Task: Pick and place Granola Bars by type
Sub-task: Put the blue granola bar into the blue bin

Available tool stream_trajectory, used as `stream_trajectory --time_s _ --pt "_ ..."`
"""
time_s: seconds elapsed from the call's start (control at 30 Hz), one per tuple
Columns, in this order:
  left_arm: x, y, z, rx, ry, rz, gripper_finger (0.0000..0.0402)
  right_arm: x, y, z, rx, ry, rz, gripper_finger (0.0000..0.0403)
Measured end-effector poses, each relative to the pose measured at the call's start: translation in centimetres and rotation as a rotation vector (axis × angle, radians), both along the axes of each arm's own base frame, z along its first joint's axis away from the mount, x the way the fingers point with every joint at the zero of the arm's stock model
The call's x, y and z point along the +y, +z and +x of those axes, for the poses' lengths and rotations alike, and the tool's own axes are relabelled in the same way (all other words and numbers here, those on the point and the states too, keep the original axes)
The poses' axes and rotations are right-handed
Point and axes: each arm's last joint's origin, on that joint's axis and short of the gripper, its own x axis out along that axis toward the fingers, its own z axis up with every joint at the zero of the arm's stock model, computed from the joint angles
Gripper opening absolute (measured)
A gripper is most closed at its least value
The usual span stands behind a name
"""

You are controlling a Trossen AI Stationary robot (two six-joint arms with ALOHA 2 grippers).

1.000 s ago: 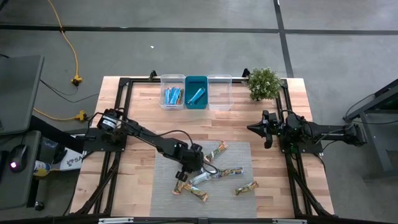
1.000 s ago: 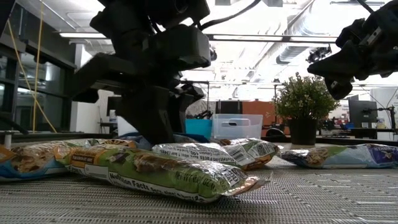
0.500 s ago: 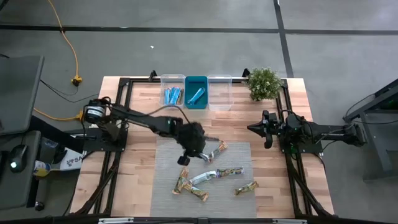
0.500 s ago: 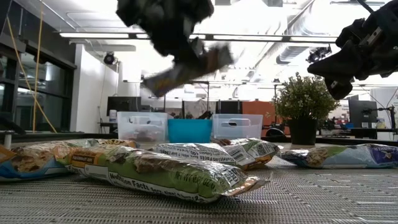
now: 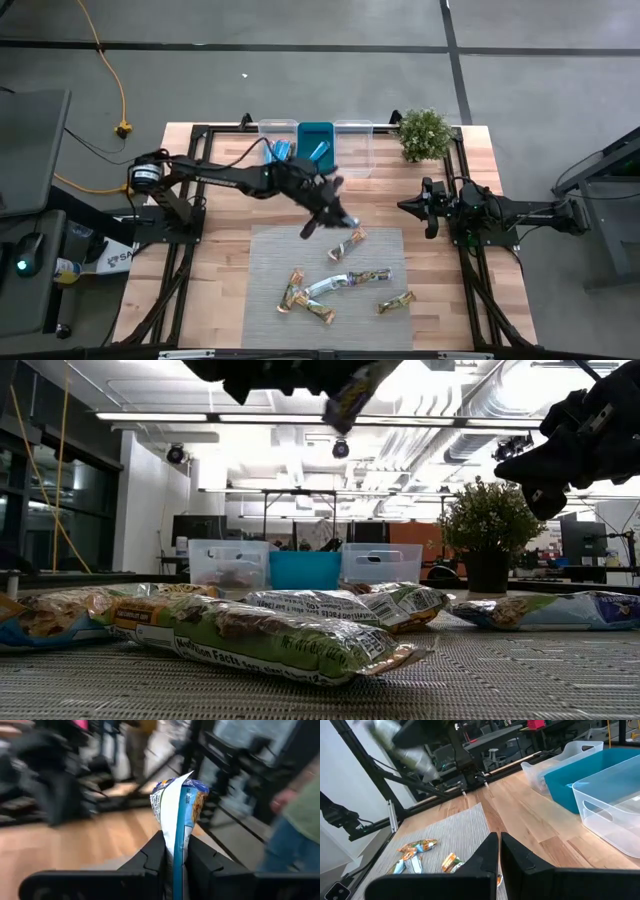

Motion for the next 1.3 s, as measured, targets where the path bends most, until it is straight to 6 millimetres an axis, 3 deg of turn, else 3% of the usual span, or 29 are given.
stream_trajectory --time_s 0.3,0.6,0.93,1.1,1.3 --pt "4.5 1.8 -0.7 -0.075 0.352 -0.021 0.0050 0.0 0.0 0.0 0.000 0.000 0.000 0.0000" --pt "8.9 2.6 -2.2 -0.053 0.822 -0.243 0.0050 0.0 0.0 0.0 0.000 0.000 0.000 0.0000" --pt "12.4 -0.5 -4.6 0.191 1.380 -0.407 0.0050 0.0 0.0 0.0 0.000 0.000 0.000 0.0000" --pt "14.5 -1.0 -5.8 0.223 1.484 -0.404 0.0050 0.0 0.0 0.0 0.000 0.000 0.000 0.0000" --pt "16.5 -3.3 -5.0 0.259 1.474 -0.429 0.0050 0.0 0.0 0.0 0.000 0.000 0.000 0.0000"
